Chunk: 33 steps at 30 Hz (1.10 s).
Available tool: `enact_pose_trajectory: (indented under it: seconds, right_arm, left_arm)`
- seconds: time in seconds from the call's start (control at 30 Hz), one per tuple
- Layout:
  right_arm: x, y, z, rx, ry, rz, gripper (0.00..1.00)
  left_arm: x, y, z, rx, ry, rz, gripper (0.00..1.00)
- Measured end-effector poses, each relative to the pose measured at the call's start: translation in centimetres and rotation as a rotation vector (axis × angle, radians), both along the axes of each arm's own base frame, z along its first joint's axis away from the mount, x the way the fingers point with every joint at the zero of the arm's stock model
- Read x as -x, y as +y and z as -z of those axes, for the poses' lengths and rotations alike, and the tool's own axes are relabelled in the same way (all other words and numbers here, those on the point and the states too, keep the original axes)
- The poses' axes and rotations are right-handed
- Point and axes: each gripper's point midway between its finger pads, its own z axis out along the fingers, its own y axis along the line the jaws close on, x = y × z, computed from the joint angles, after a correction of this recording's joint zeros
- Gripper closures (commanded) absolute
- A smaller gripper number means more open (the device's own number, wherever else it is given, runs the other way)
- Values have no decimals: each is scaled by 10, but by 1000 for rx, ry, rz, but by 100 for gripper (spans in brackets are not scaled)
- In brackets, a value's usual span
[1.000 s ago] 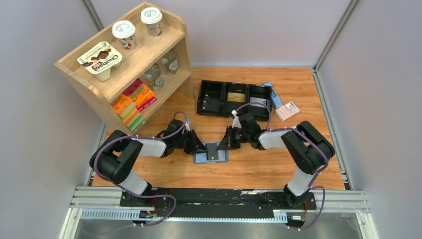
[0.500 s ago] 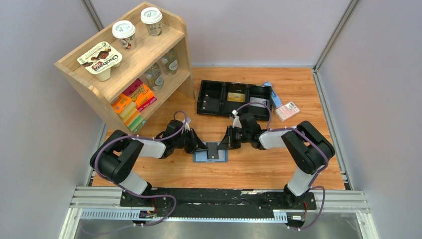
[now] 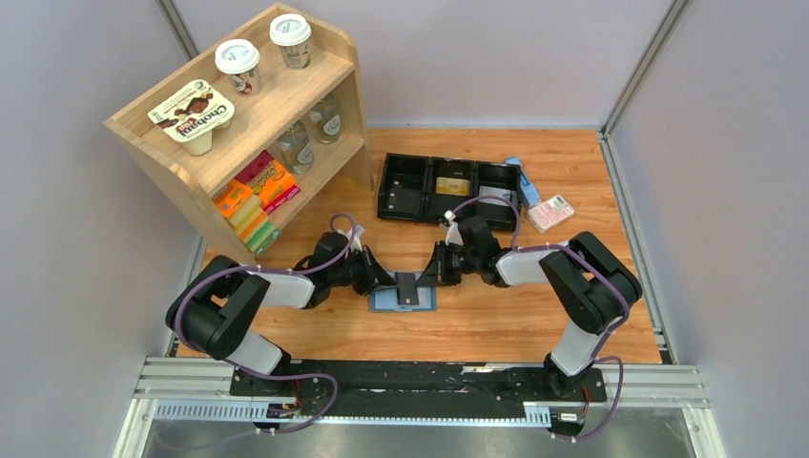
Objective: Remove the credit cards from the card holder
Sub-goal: Remove the credit card from the card holder.
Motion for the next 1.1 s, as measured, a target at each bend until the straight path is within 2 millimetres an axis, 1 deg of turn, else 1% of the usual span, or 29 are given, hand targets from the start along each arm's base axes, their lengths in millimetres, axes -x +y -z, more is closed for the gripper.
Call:
enact_pose_trajectory:
  seconds: [0.17,0.37,0.6,0.83,0.93,1.03,1.1]
  right_arm:
    - [0,0,1,1,1,1,99]
    - [0,0,1,1,1,1,99]
    - [0,0,1,2,0,0,98]
    - [-2,-2,0,28,-11,-8,93]
    - [-5,-4,-2,59,-28,-15,87]
    - [-8,-5,-6,84,-44,-33,77]
    - [-12,-3,-14,95,-67,-55,68]
  left_arm:
    - [0,2,-1,-5,1,-4,97]
    - [2,11,3,-32,17,-19,100]
    - [6,25,4,-88,12,-24,100]
    - [13,44,-1,-184,-37,-18,100]
    - [16,49,-3,-220,-56,-2,100]
    - [20,54,-5,-255,-75,34,100]
    - [20,54,-9,-270,-96,61,100]
